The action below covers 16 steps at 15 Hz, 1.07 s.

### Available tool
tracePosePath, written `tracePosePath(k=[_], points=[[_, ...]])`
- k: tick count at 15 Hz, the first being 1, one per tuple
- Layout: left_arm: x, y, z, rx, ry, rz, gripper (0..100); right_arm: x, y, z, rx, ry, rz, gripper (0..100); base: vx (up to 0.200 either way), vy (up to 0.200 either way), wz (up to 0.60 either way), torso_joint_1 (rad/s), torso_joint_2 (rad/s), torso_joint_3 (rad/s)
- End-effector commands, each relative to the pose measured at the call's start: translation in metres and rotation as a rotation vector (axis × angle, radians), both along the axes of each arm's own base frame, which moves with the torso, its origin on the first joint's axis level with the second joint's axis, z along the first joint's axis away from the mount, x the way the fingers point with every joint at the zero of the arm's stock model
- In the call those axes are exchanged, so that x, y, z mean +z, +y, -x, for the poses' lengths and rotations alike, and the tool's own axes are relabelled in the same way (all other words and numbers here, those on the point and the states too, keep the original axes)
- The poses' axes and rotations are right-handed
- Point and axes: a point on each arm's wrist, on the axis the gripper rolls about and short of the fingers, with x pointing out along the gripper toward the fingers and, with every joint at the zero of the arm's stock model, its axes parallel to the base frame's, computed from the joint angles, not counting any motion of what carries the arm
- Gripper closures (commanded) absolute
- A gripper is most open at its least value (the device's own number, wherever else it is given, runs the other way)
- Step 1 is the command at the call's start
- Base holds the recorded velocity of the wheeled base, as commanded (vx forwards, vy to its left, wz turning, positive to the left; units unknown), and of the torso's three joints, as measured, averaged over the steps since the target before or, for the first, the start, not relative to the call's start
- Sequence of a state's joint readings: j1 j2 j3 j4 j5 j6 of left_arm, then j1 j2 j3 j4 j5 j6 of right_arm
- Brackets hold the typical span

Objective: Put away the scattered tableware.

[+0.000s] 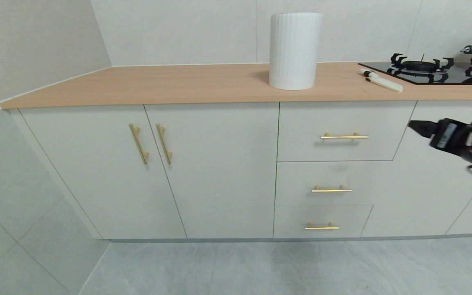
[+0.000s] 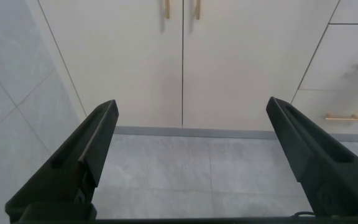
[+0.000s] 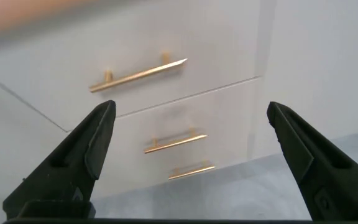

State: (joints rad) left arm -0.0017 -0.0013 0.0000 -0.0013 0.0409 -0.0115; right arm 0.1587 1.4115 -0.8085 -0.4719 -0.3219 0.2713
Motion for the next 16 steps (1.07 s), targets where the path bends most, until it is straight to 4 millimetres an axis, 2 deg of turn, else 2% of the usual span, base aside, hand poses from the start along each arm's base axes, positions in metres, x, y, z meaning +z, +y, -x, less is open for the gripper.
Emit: tracePosePath(k=[1,2,3,4,8,10,11,14,15,16], points=[[0.000,0.000,0.000,0.001,0.001,0.001,0,0.013,-0.028,0.157,-0.102,-0.118,0.056,0,0.000,0.000,0.00,0.000,0.00,0.000],[0.000,0.000,0.000,0.001,0.001,0.001,0,0.011,-0.033,0.185,-0.119,-0.112,0.086,0,0.000,0.000,0.00,0.000,0.00,0.000],[0.000,0.000,0.000,0.001,0.001,0.001,0,0.010,-0.036,0.203,-0.144,-0.119,0.109,0,0.000,0.000,0.00,0.000,0.00,0.000],[0.000,0.000,0.000,0.001,0.001,0.001,0,0.005,-0.040,0.233,-0.173,-0.148,0.154,0,0.000,0.000,0.00,0.000,0.00,0.000],[0.000,0.000,0.000,0.001,0.001,0.001,0,-0.018,-0.045,0.295,-0.205,-0.226,0.235,0,0.000,0.000,0.00,0.000,0.00,0.000],[0.000,0.000,0.000,0.001,0.001,0.001,0,-0.031,-0.047,0.310,-0.208,-0.236,0.245,0,0.000,0.000,0.00,0.000,0.00,0.000],[0.000,0.000,0.000,0.001,0.001,0.001,0,-0.044,-0.048,0.325,-0.213,-0.238,0.244,0,0.000,0.000,0.00,0.000,0.00,0.000],[0.000,0.000,0.000,0.001,0.001,0.001,0,-0.053,-0.046,0.327,-0.258,-0.225,0.183,0,0.000,0.000,0.00,0.000,0.00,0.000],[0.000,0.000,0.000,0.001,0.001,0.001,0,-0.059,-0.044,0.324,-0.270,-0.210,0.184,0,0.000,0.000,0.00,0.000,0.00,0.000],[0.000,0.000,0.000,0.001,0.001,0.001,0,-0.074,-0.041,0.328,-0.283,-0.219,0.196,0,0.000,0.000,0.00,0.000,0.00,0.000]])
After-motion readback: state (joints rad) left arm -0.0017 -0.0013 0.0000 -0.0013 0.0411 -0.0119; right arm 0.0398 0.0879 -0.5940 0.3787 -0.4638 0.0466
